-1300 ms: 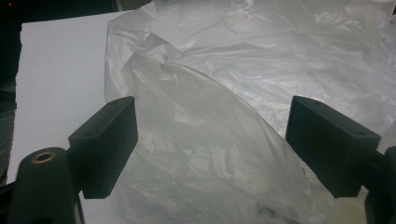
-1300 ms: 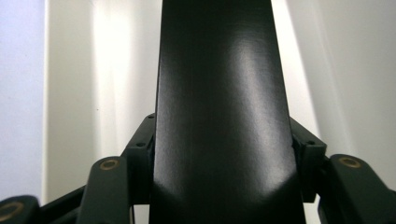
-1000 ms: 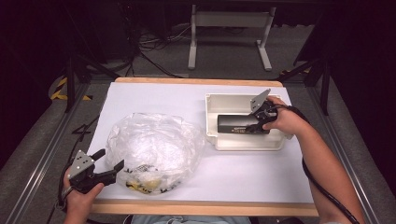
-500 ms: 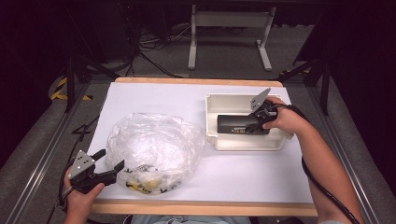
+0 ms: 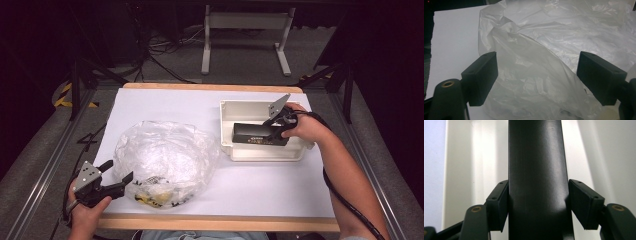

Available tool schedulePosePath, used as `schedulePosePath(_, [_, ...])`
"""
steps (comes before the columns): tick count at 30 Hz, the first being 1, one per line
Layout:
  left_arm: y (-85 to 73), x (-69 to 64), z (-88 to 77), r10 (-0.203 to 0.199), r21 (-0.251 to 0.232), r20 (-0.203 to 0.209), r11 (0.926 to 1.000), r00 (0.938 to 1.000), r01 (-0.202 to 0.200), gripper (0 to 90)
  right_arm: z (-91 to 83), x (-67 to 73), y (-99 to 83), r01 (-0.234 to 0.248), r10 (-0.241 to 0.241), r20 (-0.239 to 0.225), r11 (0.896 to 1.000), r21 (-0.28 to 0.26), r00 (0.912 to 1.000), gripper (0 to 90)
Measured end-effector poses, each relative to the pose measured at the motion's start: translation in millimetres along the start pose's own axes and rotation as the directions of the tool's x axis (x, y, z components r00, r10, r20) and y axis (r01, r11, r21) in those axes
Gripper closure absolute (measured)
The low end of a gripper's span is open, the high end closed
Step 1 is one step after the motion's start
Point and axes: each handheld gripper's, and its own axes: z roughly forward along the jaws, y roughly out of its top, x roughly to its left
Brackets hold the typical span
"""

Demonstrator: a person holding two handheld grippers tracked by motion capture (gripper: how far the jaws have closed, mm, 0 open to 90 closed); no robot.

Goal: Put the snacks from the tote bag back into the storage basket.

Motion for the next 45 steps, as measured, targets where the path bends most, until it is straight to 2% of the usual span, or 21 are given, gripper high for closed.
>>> schedulePosePath(7, [0.7,-0.5,0.0,0.001,0.0,0.0,1.0,1.0,-0.001,18.3,-5.1,1.2,-0.3,-0.002,0.003,0.031,1.0,-0.005,0.9995,34.9])
schedulePosePath(13, [1.1,-0.3,1.0,0.003,-0.002,0.004,1.0,1.0,-0.003,18.3,-16.6,5.8,0.1,-0.017,0.02,0.051,0.998,-0.054,0.9985,33.3])
schedulePosePath(16, [1.4,-0.3,1.1,0.005,-0.004,0.007,1.0,1.0,-0.005,18.3,-28.5,11.2,2.3,-0.031,0.037,0.074,0.996,-0.083,0.9965,31.8])
schedulePosePath(19, [2.0,-0.5,1.8,0.005,-0.005,0.008,1.0,1.0,-0.005,18.3,-37.4,16.5,4.2,-0.062,0.073,0.082,0.989,-0.134,0.9939,30.8])
schedulePosePath(22, [2.7,-0.6,2.5,0.006,-0.005,0.012,1.0,0.9999,-0.006,18.3,-44.2,20.9,5.2,-0.071,0.089,0.109,0.986,-0.154,0.99,30.1])
schedulePosePath(23, [3.1,-0.9,2.9,0.006,-0.005,0.013,1.0,0.9999,-0.006,18.3,-47.2,23.1,5.4,-0.088,0.108,0.109,0.981,-0.175,0.9882,28.4])
schedulePosePath(27, [4.6,-1.0,5.9,0.008,-0.007,0.025,0.9999,0.9997,-0.007,18.3,-60.7,36.1,6.6,-0.114,0.15,0.141,0.965,-0.236,0.9785,26.0])
schedulePosePath(30, [6.0,-0.9,8.2,0.013,-0.01,0.031,0.9999,0.9994,-0.013,18.3,-69.0,46.2,7.1,-0.145,0.187,0.157,0.958,-0.248,0.9698,22.7])
schedulePosePath(33, [6.7,-0.7,9.9,0.013,-0.008,0.035,0.9999,0.9993,-0.013,18.3,-77.1,58.1,7.3,-0.209,0.261,0.161,0.937,-0.28,0.9519,20.3])
schedulePosePath(34, [7.0,-0.5,10.1,0.013,-0.009,0.036,0.9999,0.9993,-0.013,18.3,-80.5,63.1,7.6,-0.221,0.277,0.163,0.929,-0.298,0.9469,19.6])
schedulePosePath(38, [8.1,-0.2,10.6,0.014,-0.009,0.038,0.9999,0.9992,-0.014,18.4,-89.8,78.5,8.9,-0.235,0.312,0.184,0.907,-0.349,0.9321,15.6])
schedulePosePath(40, [8.3,-0.6,11.3,0.012,-0.013,0.04,0.9999,0.9991,-0.011,18.4,-92.7,86.7,9.6,-0.263,0.343,0.178,0.894,-0.361,0.9223,13.8])
schedulePosePath(43, [9.0,-0.7,12.4,0.014,-0.007,0.038,0.9999,0.9992,-0.013,18.4,-95.5,98.4,9.1,-0.277,0.363,0.201,0.892,-0.357,0.9099,13.2])
schedulePosePath(44, [9.2,-0.5,13.1,0.014,-0.006,0.037,0.9999,0.9992,-0.013,18.4,-96.8,104.2,8.7,-0.29,0.382,0.205,0.883,-0.368,0.9012,12.4])
schedulePosePath(45, [9.5,-0.5,13.3,0.013,-0.001,0.036,0.9999,0.9993,-0.013,18.4,-97.8,108.0,8.4,-0.294,0.391,0.207,0.877,-0.381,0.8968,11.7])
